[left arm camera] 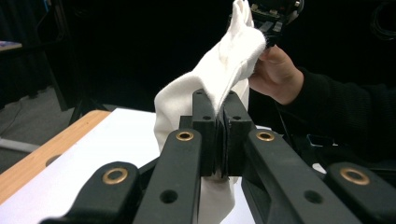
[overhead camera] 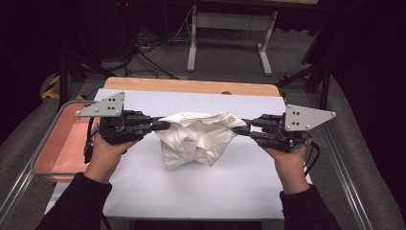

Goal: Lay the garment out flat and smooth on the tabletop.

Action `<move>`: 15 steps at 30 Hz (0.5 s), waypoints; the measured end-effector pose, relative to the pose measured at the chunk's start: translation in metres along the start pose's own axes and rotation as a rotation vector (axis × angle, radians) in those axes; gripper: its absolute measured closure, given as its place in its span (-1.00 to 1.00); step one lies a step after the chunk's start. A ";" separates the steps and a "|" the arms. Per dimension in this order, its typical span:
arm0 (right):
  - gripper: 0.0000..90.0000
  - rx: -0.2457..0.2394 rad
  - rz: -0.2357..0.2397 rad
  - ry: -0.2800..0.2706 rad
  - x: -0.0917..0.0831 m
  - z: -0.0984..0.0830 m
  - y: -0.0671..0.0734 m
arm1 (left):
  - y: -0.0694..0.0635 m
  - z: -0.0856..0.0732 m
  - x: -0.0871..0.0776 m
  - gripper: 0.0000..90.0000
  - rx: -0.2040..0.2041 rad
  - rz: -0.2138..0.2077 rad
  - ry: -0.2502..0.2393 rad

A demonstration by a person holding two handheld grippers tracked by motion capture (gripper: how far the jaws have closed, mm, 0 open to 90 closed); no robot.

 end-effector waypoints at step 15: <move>0.79 -0.044 0.008 -0.045 -0.015 0.032 -0.007 | -0.013 0.039 -0.005 0.94 0.080 0.005 0.024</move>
Point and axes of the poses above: each handheld gripper's, and its own axes: x roughly forward along the jaws, z roughly out of its top, y roughly to its left, the point moved 1 cm from there along x, roughly forward along the jaws, and after that the axes turned 10 degrees about -z, right-handed, at the moved point
